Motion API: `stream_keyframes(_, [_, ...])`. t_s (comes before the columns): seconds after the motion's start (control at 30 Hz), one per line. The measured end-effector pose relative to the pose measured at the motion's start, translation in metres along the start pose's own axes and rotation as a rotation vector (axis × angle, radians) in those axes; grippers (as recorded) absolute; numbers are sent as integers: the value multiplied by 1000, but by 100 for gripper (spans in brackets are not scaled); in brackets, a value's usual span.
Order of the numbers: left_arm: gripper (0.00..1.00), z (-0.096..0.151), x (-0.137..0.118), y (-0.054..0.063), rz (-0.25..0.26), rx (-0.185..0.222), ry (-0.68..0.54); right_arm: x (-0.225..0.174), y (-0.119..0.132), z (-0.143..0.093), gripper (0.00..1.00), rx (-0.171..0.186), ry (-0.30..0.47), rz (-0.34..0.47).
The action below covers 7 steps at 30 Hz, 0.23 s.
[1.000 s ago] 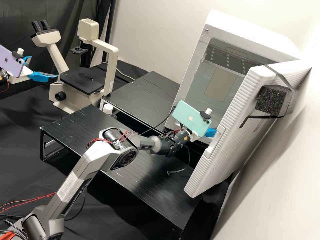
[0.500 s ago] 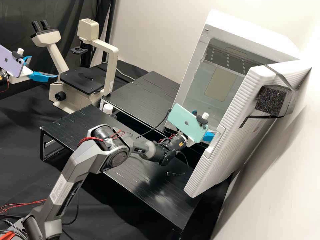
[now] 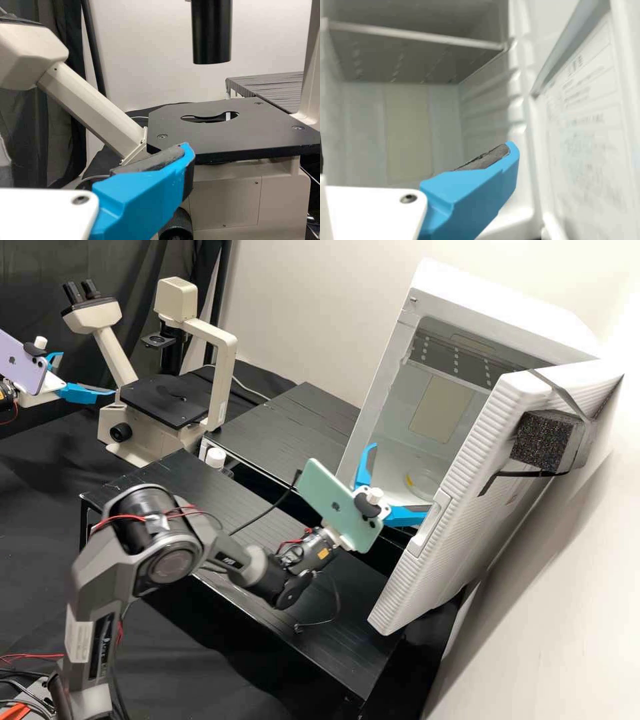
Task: Return the petri dish to the incubator.
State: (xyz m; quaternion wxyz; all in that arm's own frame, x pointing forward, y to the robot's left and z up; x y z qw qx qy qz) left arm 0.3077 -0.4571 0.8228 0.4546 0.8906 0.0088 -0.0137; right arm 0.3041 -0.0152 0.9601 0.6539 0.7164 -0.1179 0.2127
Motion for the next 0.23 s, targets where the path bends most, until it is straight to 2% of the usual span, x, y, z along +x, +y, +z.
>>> stream_keyframes(0.13, [100,0,0,0,0,0,0,-31,-5,-11,100,56,-21,-42])
stream_keyframes(0.23, [100,0,0,0,0,0,0,-55,-11,-18,100,73,-40,-72])
